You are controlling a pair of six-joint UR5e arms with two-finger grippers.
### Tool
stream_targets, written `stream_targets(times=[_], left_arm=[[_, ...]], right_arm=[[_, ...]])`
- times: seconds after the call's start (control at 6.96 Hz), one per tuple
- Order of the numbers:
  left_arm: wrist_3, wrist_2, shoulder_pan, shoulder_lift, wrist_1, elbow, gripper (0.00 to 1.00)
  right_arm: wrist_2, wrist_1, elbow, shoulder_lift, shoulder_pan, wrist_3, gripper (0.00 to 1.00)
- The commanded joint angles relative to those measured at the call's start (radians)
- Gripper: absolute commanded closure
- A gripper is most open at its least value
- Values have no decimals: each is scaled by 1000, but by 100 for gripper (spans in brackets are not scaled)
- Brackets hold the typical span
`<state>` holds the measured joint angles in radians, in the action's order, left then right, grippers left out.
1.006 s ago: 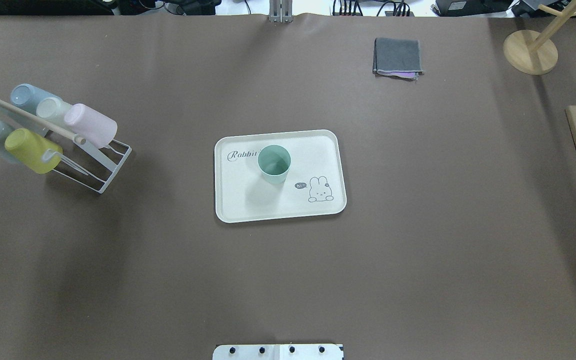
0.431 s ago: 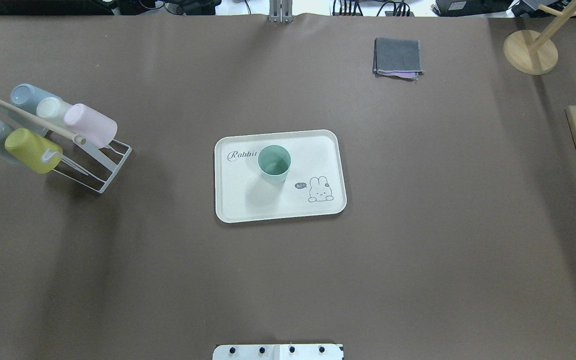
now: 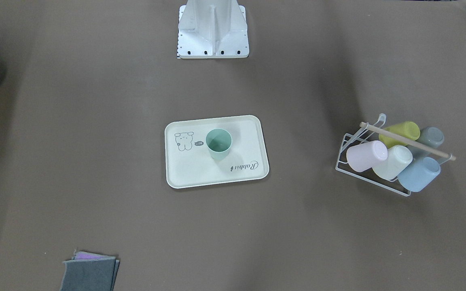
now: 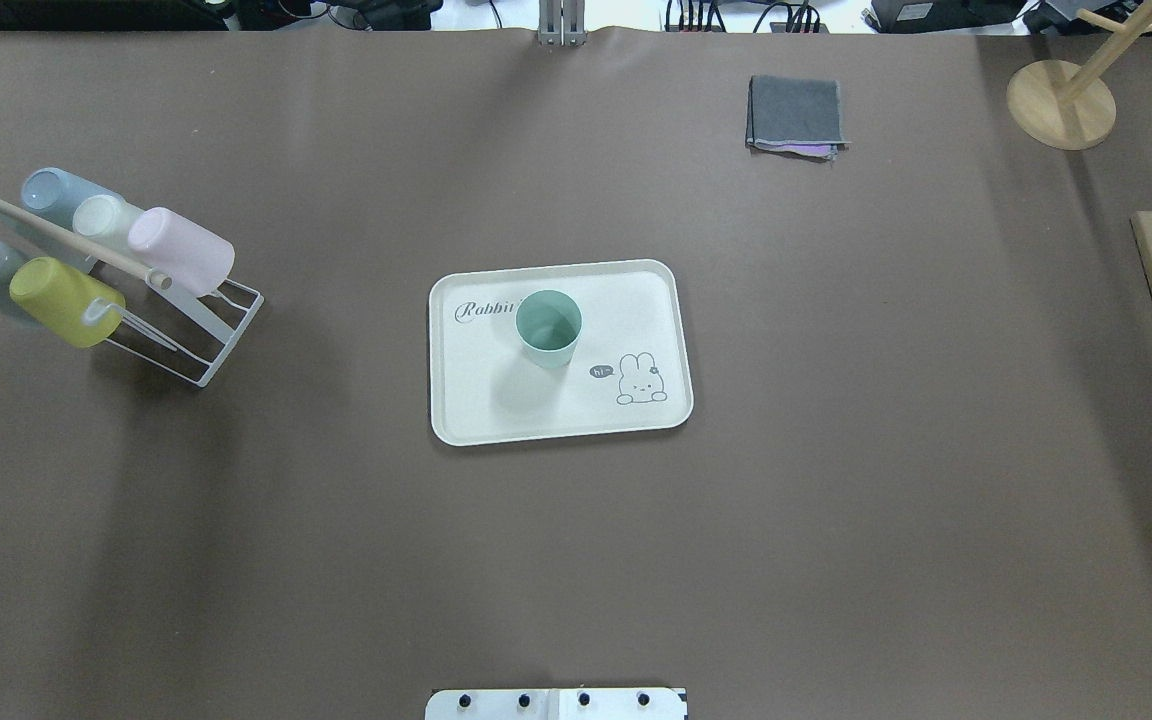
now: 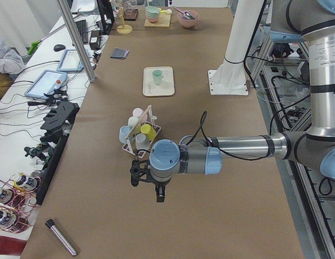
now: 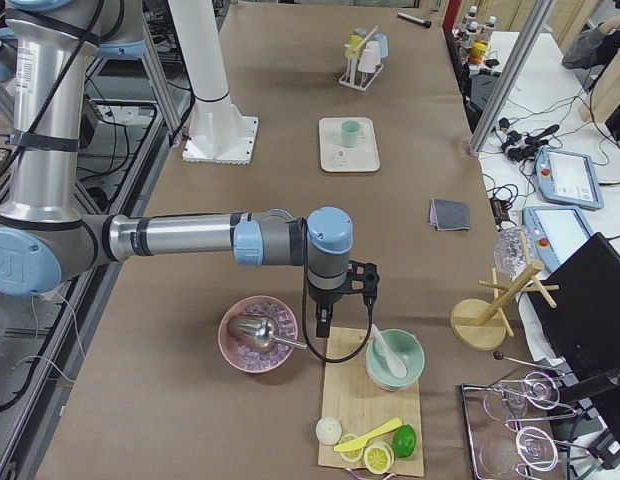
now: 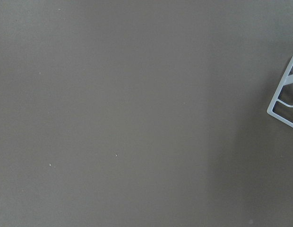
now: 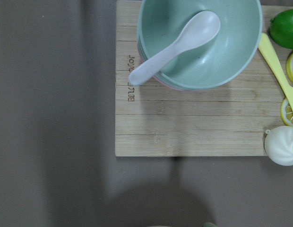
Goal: Pick up and place green cup on tray
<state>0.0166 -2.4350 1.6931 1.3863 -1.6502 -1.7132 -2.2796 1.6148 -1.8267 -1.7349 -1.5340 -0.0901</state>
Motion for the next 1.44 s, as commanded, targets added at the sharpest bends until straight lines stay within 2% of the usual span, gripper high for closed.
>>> stream_targets(times=[0.0, 0.14, 0.43, 0.72, 0.86, 1.29], left_arm=[[-3, 11, -1, -15, -16, 0, 2], [-1, 22, -3, -77, -23, -72, 2], [5, 120, -13, -78, -51, -88, 2], [6, 128, -41, -66, -25, -72, 2], [6, 128, -58, -40, 28, -74, 2], [6, 120, -56, -44, 43, -89, 2]], right_arm=[[-8, -1, 3, 0, 0, 1, 0], [-8, -1, 4, 0, 0, 1, 0], [-8, -1, 4, -2, 0, 0, 0], [-8, -1, 4, -2, 0, -5, 0], [-6, -1, 4, -2, 0, -7, 0], [-6, -1, 4, -2, 0, -5, 0]])
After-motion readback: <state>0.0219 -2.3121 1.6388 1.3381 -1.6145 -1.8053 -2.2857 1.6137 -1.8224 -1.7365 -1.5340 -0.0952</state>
